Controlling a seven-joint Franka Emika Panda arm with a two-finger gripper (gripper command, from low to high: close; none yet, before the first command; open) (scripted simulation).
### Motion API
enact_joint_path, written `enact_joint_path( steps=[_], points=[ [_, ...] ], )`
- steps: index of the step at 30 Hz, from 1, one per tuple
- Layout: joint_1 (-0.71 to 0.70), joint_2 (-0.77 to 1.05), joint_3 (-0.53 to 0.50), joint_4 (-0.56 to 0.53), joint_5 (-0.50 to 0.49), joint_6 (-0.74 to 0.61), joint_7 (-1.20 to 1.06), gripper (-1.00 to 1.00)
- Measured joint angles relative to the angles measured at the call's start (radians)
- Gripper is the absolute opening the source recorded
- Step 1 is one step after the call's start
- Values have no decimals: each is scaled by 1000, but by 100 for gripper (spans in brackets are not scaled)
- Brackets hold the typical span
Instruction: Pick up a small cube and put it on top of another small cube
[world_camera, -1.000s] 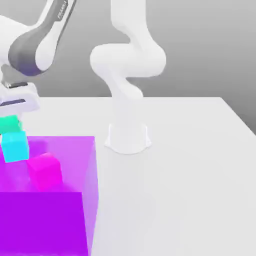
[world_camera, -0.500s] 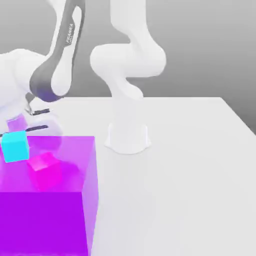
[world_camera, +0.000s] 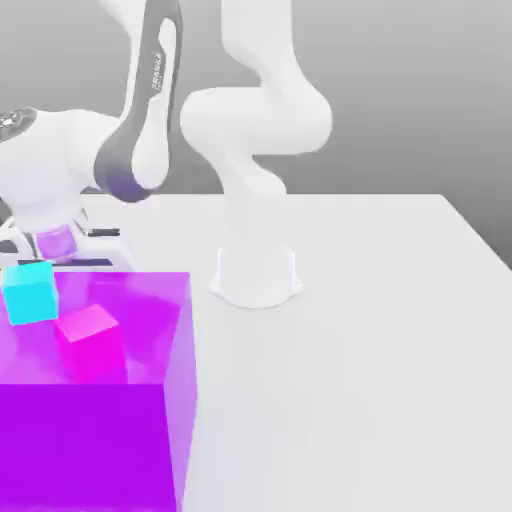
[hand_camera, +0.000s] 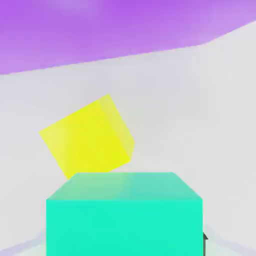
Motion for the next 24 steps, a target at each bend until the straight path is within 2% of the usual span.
enact_joint_path(
  steps=[5,14,24],
  points=[
    [-61,-66,19,-57,-71,83,113,-100],
    [-75,-182,112,-119,-163,128,192,-100],
    [-79,-93,102,-123,-182,199,196,-100]
  ],
)
